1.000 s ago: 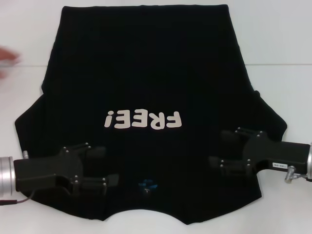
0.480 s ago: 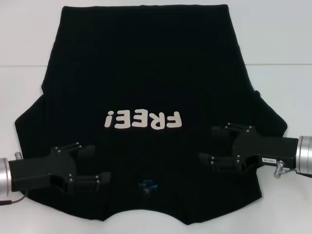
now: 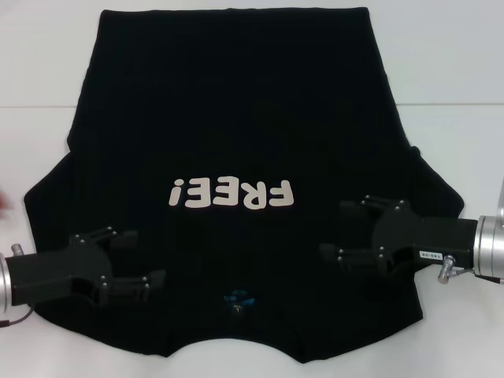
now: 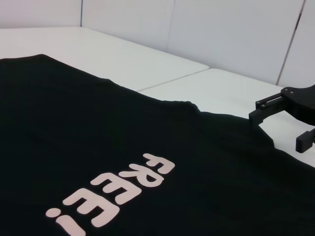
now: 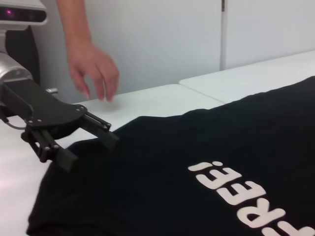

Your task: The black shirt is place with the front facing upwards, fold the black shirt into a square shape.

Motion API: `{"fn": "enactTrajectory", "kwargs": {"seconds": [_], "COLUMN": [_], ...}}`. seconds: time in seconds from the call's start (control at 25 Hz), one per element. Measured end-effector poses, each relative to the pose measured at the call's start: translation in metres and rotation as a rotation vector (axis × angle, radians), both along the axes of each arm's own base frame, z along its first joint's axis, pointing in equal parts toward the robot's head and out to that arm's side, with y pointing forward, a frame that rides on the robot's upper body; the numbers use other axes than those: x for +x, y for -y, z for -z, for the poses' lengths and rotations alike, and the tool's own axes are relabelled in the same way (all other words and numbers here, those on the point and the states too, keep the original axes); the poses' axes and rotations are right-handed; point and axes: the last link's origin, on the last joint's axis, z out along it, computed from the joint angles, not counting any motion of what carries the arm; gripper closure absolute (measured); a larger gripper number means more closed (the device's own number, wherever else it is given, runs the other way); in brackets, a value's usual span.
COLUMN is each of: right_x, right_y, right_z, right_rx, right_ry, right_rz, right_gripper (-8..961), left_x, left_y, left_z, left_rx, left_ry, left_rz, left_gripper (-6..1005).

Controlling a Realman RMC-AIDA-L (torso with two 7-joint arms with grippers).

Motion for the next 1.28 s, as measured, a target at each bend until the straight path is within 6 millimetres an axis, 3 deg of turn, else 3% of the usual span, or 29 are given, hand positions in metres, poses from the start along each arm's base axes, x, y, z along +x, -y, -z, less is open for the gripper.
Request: {"fn": "enactTrajectory", "kwargs": {"seconds": [1.28], "right_x": [-0.002], "right_y": [-0.0025], "right_z": [0.0017], "right_rx": [0.001], "right_ry": [0.003], "right_rz": [0.0], "right_gripper": [57], "left_x": [0.0012], "left_y": [0.0006], "left_z": [-0.0001], "left_rx": [0.004], "left_ry": [0.019], "left_rz": [-0.007], "left_gripper": [61]}}
